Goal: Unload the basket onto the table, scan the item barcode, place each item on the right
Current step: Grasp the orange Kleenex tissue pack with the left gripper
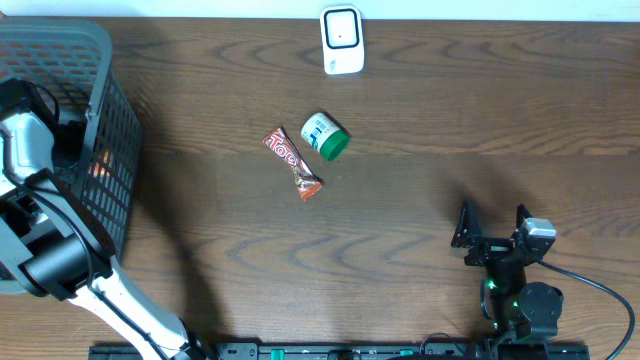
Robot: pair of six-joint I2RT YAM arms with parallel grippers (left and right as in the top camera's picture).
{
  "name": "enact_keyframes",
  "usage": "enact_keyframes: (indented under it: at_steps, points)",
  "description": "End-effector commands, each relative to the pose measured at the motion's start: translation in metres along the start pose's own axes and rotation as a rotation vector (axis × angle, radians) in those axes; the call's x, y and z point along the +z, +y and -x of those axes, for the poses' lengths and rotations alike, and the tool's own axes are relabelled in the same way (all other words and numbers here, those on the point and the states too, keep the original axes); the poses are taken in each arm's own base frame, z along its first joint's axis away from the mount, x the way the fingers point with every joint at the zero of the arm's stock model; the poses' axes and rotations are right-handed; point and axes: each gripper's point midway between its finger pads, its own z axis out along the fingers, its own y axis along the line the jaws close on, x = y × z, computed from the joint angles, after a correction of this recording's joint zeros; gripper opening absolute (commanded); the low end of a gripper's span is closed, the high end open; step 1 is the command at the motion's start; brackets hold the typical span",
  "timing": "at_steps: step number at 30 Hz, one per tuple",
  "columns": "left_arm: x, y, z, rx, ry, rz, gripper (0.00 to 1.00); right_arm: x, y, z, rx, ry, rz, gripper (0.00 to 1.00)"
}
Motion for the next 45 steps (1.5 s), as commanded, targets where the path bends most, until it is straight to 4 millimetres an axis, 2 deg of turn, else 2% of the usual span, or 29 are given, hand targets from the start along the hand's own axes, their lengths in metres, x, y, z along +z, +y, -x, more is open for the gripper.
enact_keyframes:
  at_steps: [1, 11, 20, 23, 26, 27, 28, 32, 37, 42, 45]
  points:
    - [0.007, -0.001, -0.003, -0.046, 0.023, 0.004, 0.98, 0.0, 0.004, -0.001, 0.007, 0.004, 0.013, 0.99]
    - [0.01, -0.002, -0.008, -0.134, 0.032, 0.014, 0.98, 0.0, 0.004, -0.001, 0.007, 0.004, 0.014, 0.99]
    - [0.044, 0.009, -0.028, -0.12, 0.109, 0.096, 0.97, 0.0, 0.004, -0.001, 0.007, 0.004, 0.013, 0.99]
    - [0.043, 0.012, -0.029, -0.109, 0.118, 0.104, 0.83, 0.0, 0.004, -0.001, 0.007, 0.004, 0.014, 0.99]
    - [0.037, 0.014, -0.026, -0.065, 0.116, 0.098, 0.65, 0.0, 0.004, -0.001, 0.007, 0.004, 0.013, 0.99]
    - [0.034, 0.016, -0.025, -0.06, 0.116, 0.098, 0.56, 0.0, 0.004, -0.001, 0.007, 0.004, 0.013, 0.99]
    - [0.03, 0.019, -0.024, -0.064, 0.116, 0.099, 0.52, 0.0, 0.004, -0.001, 0.007, 0.004, 0.013, 0.99]
    - [0.011, 0.029, -0.015, -0.095, 0.108, 0.095, 0.51, 0.0, 0.004, -0.001, 0.007, 0.004, 0.013, 0.99]
    - [-0.033, 0.039, 0.003, -0.115, 0.049, 0.047, 0.51, 0.0, 0.004, -0.001, 0.007, 0.004, 0.014, 0.99]
    - [-0.104, 0.048, 0.021, -0.138, -0.076, -0.05, 0.51, 0.0, 0.004, -0.001, 0.007, 0.004, 0.013, 0.99]
    - [-0.159, 0.049, 0.025, -0.148, -0.176, -0.141, 0.52, 0.0, 0.004, -0.001, 0.007, 0.004, 0.014, 0.99]
